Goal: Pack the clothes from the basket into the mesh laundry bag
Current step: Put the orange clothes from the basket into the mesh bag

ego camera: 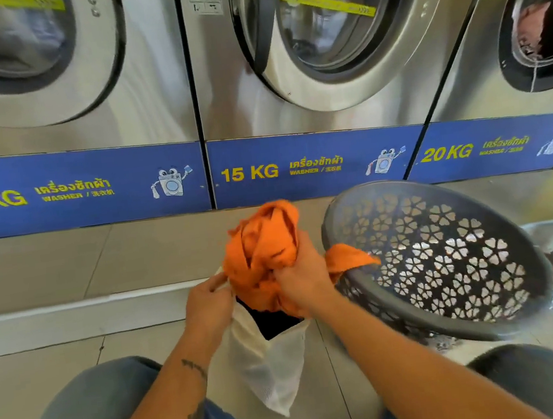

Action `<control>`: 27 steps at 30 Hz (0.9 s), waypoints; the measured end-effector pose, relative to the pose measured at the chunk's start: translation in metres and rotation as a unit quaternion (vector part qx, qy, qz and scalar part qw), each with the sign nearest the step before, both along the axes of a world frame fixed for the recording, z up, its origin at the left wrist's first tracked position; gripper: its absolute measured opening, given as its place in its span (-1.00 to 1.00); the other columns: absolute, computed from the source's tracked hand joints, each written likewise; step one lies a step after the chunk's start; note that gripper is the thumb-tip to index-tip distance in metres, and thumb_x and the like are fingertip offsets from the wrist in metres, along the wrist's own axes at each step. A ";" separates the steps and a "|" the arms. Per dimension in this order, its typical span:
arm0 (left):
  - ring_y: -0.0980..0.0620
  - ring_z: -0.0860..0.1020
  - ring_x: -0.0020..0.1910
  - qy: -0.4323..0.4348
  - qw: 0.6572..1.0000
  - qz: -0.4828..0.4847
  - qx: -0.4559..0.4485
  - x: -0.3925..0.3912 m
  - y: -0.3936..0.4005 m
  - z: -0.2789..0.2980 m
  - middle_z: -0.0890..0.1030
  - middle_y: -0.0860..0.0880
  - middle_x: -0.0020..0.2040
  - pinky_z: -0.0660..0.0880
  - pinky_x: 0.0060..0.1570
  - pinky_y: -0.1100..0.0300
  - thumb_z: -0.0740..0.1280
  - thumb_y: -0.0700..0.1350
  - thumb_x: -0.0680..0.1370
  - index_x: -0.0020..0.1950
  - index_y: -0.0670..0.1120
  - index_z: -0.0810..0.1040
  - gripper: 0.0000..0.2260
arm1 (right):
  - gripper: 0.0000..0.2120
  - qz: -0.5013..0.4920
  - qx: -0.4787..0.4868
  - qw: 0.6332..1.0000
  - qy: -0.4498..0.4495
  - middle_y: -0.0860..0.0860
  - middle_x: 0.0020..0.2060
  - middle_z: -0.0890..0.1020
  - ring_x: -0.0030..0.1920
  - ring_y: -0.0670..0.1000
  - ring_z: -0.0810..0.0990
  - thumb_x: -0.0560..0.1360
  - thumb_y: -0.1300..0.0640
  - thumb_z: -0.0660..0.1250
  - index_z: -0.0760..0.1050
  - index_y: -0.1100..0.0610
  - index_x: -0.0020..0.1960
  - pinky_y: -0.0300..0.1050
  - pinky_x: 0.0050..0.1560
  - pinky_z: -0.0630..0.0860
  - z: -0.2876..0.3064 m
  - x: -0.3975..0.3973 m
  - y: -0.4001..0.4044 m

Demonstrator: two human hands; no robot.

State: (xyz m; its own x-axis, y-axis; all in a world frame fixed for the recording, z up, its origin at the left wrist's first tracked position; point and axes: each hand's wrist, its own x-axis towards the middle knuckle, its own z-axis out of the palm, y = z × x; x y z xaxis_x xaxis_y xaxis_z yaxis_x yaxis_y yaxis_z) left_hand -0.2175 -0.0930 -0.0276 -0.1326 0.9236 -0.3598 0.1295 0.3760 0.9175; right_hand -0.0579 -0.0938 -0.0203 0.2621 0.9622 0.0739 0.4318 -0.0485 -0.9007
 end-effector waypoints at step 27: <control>-0.05 0.59 -0.16 0.200 0.980 0.012 0.022 0.006 0.025 -0.030 0.58 -0.03 0.01 0.51 -0.25 0.14 0.29 -0.31 0.44 0.20 0.10 0.62 -0.56 | -0.48 0.002 -0.273 0.962 -0.010 0.03 0.28 0.52 0.29 0.11 0.52 0.38 0.02 0.40 0.43 -0.20 0.32 0.07 0.24 0.54 -0.113 0.026 0.025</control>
State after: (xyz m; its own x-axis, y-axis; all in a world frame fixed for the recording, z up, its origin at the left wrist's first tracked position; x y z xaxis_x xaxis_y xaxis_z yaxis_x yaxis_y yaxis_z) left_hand -0.2115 -0.0677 -0.0574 -0.2764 0.9321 -0.2339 0.4733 0.3439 0.8110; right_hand -0.0317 -0.0689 -0.1333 0.2628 0.8599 -0.4375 0.4505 -0.5104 -0.7325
